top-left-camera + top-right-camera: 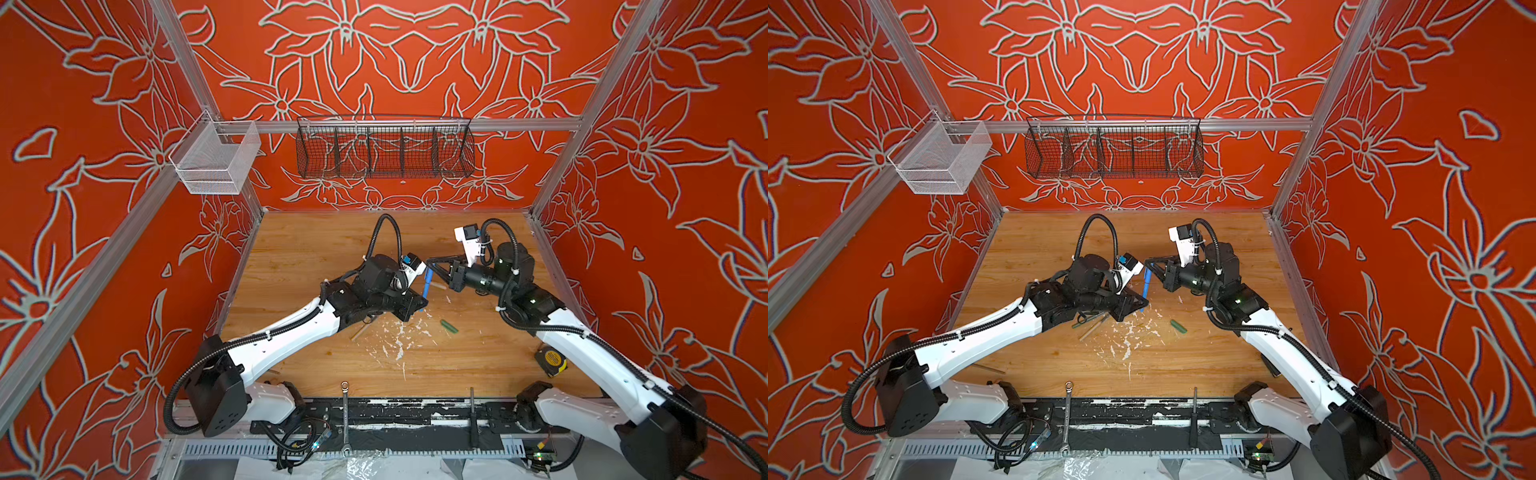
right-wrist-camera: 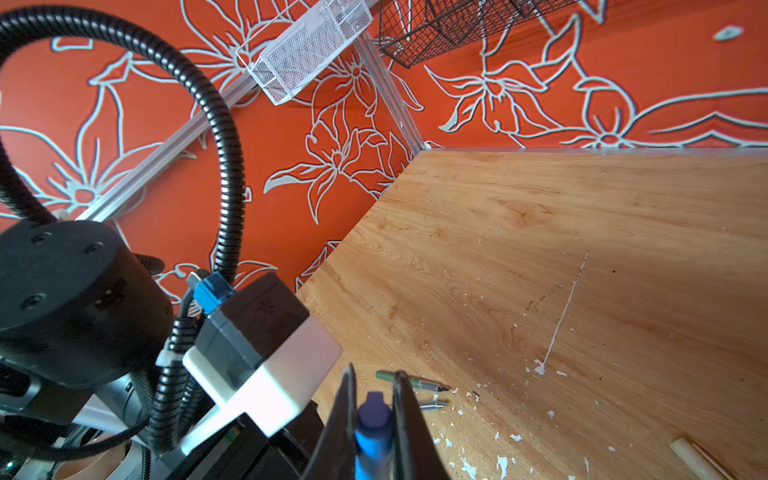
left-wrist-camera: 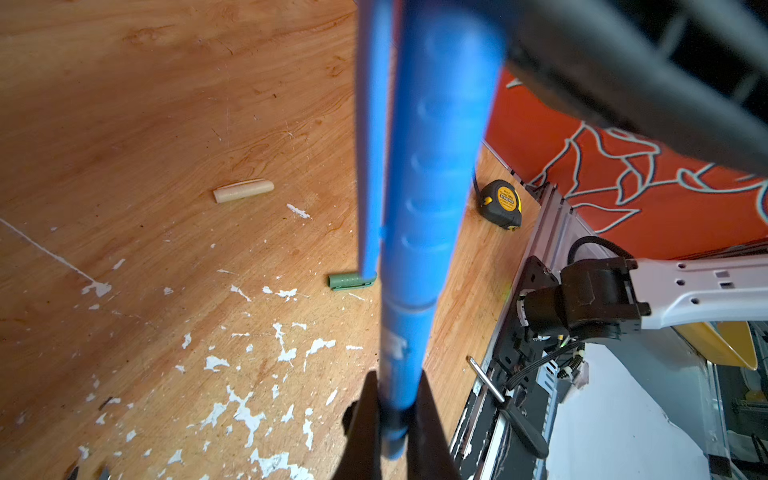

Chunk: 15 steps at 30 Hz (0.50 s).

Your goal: Insert the pens into the pen caps

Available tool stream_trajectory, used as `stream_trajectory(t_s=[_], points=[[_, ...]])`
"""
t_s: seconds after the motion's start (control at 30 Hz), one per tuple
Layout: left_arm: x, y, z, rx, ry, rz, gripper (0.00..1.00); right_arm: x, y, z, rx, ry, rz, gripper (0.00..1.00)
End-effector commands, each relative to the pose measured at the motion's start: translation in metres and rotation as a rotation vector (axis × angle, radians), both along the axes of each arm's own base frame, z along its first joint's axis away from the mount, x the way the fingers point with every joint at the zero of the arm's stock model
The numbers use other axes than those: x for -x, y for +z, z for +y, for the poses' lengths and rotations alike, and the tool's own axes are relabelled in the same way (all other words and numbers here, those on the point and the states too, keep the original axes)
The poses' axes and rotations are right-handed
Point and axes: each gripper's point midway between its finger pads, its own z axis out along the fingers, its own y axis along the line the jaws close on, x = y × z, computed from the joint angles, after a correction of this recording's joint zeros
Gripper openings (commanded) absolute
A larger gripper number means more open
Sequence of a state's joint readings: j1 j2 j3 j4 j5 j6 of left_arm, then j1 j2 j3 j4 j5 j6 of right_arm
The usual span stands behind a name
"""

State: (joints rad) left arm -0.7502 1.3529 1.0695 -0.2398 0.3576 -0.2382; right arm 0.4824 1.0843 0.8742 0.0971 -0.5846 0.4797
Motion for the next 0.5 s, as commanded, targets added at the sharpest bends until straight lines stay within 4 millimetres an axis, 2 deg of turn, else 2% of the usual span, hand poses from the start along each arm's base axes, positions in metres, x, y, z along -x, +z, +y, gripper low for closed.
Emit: stream_trajectory(t_s=[0.0, 0.13, 0.3, 0.47], points=[[-0.055, 0.057, 0.012, 0.152, 0.128, -0.137, 0.00, 0.015, -0.030, 0.001, 0.026, 0.034, 0.110, 0.00], [-0.072, 0.071, 0.010, 0.208, 0.134, -0.163, 0.00, 0.014, -0.040, -0.001, -0.004, 0.007, 0.155, 0.00], [-0.083, 0.084, -0.002, 0.266, 0.097, -0.182, 0.00, 0.013, -0.053, -0.002, -0.036, -0.018, 0.209, 0.00], [-0.099, 0.086, -0.004, 0.269, 0.123, -0.189, 0.00, 0.016, -0.064, -0.004, -0.025, -0.028, 0.247, 0.00]])
